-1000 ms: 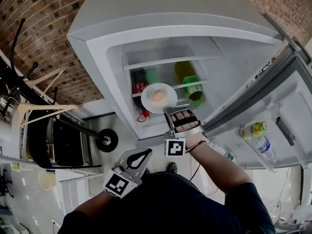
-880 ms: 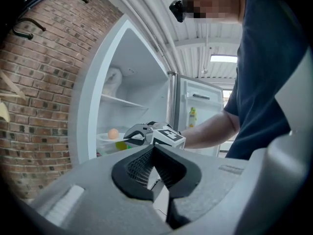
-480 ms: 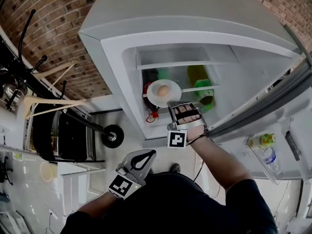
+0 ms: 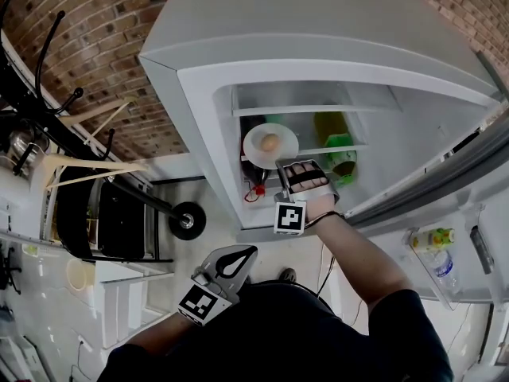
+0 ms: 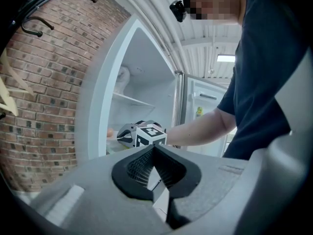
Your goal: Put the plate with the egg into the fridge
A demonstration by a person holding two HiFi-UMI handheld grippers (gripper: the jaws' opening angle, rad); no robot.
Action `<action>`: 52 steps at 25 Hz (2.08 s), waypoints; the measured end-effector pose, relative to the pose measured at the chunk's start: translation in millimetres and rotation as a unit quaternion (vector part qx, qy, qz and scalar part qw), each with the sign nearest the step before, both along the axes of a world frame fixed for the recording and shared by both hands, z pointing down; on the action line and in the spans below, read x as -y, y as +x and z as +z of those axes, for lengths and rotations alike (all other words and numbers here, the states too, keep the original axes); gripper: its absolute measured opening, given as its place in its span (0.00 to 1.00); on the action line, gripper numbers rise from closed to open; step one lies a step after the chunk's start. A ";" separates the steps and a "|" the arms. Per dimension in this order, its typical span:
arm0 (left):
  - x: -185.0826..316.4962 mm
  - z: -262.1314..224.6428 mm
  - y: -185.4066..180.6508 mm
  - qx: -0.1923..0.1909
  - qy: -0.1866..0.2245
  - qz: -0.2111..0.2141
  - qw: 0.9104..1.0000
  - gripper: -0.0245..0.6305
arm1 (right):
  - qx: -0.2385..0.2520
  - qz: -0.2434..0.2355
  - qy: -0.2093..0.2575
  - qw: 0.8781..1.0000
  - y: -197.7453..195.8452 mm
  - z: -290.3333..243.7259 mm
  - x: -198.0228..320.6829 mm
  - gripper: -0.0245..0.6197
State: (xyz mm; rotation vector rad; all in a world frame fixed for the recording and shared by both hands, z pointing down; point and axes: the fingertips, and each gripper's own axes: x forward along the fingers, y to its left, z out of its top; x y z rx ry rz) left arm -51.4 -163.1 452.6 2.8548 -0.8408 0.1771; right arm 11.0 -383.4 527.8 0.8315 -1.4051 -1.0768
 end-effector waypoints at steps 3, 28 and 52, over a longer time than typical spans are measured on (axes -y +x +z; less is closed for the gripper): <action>0.9 -0.9 -1.3 0.003 0.000 0.001 1.000 0.04 | 0.002 -0.003 -0.028 1.000 -4.1 8.5 4.0 0.09; 3.2 -4.6 -4.4 -0.002 0.004 -0.017 1.000 0.04 | 0.000 0.004 -0.079 0.997 -2.7 14.2 10.8 0.25; -6.7 -6.8 0.4 -0.003 0.010 -0.019 1.000 0.04 | 0.039 0.008 -0.027 0.999 0.7 -8.5 -7.9 0.16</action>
